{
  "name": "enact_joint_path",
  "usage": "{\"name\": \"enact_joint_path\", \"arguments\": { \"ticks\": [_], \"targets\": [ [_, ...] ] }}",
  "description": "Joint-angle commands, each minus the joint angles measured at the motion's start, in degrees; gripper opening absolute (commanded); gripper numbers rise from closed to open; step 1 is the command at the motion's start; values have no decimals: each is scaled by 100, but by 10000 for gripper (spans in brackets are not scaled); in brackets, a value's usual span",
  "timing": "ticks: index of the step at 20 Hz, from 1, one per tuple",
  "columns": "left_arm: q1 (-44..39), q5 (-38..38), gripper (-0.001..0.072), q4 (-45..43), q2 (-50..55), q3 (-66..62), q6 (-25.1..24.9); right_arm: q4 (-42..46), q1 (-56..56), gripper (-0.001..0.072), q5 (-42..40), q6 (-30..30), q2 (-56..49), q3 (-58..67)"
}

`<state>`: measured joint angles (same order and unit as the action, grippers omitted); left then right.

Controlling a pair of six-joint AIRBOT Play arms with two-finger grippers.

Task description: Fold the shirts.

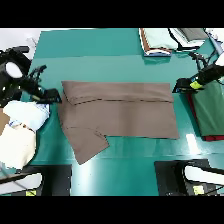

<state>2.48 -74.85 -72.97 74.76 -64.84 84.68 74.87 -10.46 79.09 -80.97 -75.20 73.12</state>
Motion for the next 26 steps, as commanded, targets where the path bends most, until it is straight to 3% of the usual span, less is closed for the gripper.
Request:
{"name": "enact_joint_path", "arguments": {
  "ticks": [1, 5, 13, 16, 17, 18, 21, 25, 26],
  "targets": [
    [0, 125, 566, 15, -1388, 1858, 221, -28, 2, 452, -221, 7, 848, -778],
    [0, 446, 566, 892, -2310, 3484, 227, -37, 2, 452, -455, 4, 1353, -1222],
    [0, 1556, 559, 2400, -2334, 4406, -269, -37, 2, 451, -409, 2, 1722, -1239],
    [0, 1596, 222, 2662, -2334, 4409, -396, -140, 0, 450, -376, 0, 1814, -1239],
    [0, 1569, 56, 2789, -2334, 4369, -623, -179, -46, 450, -304, 0, 1851, -1241],
    [0, 1464, 24, 2811, -2337, 4266, -728, -177, -122, 450, -175, 0, 1860, -1246],
    [0, 1108, 23, 2391, -2341, 3810, -719, -133, -699, 450, 341, 7, 1867, -1539],
    [0, 883, 23, 2076, -2341, 3512, -723, -142, -2026, 458, 444, 50, 1882, -3075],
    [0, 898, 23, 2079, -2341, 3510, -723, -175, -2326, 527, 313, 63, 1847, -3499]
  ]
}}
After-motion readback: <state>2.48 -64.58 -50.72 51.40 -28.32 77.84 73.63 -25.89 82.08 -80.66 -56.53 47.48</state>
